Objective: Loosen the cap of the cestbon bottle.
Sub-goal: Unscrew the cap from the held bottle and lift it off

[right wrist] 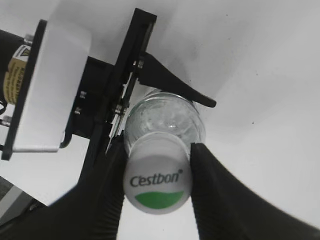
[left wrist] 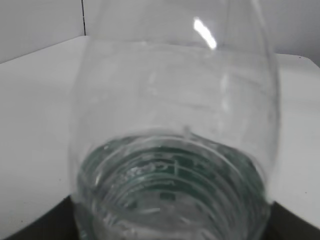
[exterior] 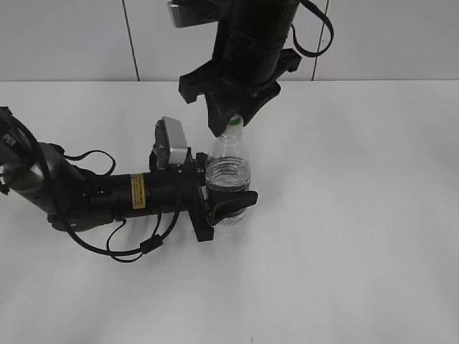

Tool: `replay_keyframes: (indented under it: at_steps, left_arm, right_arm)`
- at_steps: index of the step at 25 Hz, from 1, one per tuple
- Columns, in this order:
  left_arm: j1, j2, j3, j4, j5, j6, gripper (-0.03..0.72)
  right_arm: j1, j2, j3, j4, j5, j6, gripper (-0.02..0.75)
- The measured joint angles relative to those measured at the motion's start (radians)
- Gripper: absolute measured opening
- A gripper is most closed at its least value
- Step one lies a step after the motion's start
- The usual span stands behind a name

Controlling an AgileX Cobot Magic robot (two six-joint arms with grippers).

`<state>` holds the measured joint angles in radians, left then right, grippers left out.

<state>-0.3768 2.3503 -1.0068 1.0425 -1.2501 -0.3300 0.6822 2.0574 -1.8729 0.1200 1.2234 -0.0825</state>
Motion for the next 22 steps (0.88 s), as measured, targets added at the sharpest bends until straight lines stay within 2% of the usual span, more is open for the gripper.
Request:
replay_keyframes:
  at_steps: [5, 15, 22]
  left_arm:
    - [0.0, 0.0, 0.0, 0.0, 0.0, 0.0, 0.407]
    - [0.0, 0.0, 0.0, 0.0, 0.0, 0.0, 0.407]
    - [0.0, 0.0, 0.0, 0.0, 0.0, 0.001, 0.407]
  right_arm:
    - [0.0, 0.0, 0.0, 0.0, 0.0, -0.129, 0.297]
    - [0.001, 0.0, 0.0, 0.001, 0.0, -0.677, 0.297]
    - [0.002, 0.0, 0.0, 0.003, 0.0, -0.855, 0.297]
